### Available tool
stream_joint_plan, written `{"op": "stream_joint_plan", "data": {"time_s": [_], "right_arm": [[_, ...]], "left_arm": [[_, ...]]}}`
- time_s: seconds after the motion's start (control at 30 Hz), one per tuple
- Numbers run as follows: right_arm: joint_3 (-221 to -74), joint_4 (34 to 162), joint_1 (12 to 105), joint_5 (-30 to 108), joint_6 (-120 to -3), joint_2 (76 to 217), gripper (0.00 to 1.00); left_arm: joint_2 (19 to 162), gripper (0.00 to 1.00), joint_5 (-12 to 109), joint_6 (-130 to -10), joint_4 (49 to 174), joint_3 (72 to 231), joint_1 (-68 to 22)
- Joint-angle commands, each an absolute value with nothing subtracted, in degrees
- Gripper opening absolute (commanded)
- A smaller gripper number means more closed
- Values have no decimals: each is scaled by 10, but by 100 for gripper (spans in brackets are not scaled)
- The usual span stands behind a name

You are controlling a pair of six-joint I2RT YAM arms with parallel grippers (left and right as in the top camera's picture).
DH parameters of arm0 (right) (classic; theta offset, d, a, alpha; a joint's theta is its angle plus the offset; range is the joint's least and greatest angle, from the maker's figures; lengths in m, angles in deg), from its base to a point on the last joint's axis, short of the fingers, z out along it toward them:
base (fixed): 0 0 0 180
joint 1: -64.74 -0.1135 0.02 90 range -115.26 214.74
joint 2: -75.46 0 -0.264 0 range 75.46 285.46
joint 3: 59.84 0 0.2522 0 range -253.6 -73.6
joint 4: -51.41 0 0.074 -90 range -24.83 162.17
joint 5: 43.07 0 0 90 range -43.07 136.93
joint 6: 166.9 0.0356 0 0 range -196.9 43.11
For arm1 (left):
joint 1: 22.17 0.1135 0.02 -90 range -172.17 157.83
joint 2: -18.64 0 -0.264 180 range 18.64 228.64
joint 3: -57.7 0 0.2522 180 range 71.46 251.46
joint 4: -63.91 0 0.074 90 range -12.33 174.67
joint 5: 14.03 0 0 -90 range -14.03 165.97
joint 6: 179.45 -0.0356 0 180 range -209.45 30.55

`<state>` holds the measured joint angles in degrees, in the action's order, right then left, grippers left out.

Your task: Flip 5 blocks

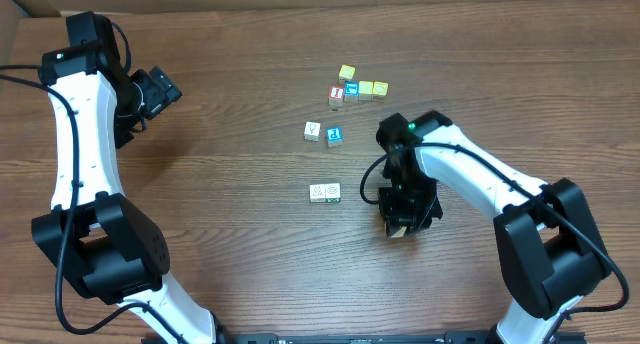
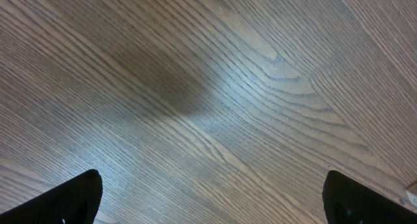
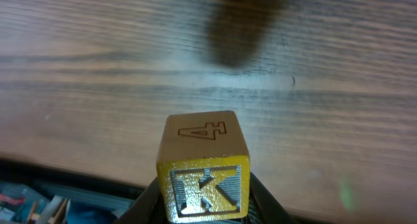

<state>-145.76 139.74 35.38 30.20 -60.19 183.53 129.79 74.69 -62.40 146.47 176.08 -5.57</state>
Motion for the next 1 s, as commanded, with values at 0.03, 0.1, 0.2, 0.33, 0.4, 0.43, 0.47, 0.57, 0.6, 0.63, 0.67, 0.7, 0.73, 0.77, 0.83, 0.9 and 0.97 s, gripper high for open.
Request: {"op": "stream_joint_plan", "data": {"time_s": [0.03, 0.1, 0.2, 0.33, 0.4, 0.43, 0.47, 0.57, 0.6, 0.63, 0.67, 0.7, 0.73, 0.77, 0.83, 0.9, 0.97], "right_arm": [[-1418, 1356, 351, 295, -586, 1829, 23], [-1403, 1338, 351, 295, -586, 1829, 24], [-1398, 1317, 351, 307, -586, 1829, 45], [-1400, 1284, 352, 319, -586, 1829, 71], [-1405, 1272, 352, 319, -592, 1829, 72], [-1411, 1272, 352, 322, -593, 1829, 72], [-1420, 1277, 352, 327, -593, 1829, 72], [-1465, 1316, 352, 359, -593, 1829, 72], [-1479, 1329, 352, 367, -593, 1829, 74], [-1491, 1342, 352, 370, -593, 1829, 81], [-1500, 1351, 352, 370, -593, 1829, 100], [-1503, 1354, 353, 365, -592, 1829, 100], [-1502, 1355, 352, 358, -593, 1829, 100], [-1501, 1357, 352, 353, -593, 1829, 100], [-1495, 1361, 352, 353, -589, 1829, 100], [-1483, 1362, 352, 353, -569, 1829, 84], [-1462, 1353, 352, 353, -536, 1829, 80]], "left_arm": [[1291, 100, 749, -626, 1464, 1770, -55], [1291, 100, 749, -626, 1464, 1770, -55], [1291, 100, 749, -626, 1464, 1770, -55], [1291, 100, 749, -626, 1464, 1770, -55], [1291, 100, 749, -626, 1464, 1770, -55], [1291, 100, 749, -626, 1464, 1770, -55], [1291, 100, 749, -626, 1464, 1770, -55], [1291, 100, 749, -626, 1464, 1770, -55], [1291, 100, 749, -626, 1464, 1770, -55], [1291, 100, 749, -626, 1464, 1770, -55], [1291, 100, 749, -626, 1464, 1770, -55], [1291, 100, 749, -626, 1464, 1770, -55], [1291, 100, 749, -626, 1464, 1770, -55], [1291, 100, 749, -626, 1464, 1770, -55], [1291, 100, 749, -626, 1464, 1770, -55], [1291, 100, 749, -626, 1464, 1770, -55], [1291, 100, 749, -626, 1464, 1770, -55]]}}
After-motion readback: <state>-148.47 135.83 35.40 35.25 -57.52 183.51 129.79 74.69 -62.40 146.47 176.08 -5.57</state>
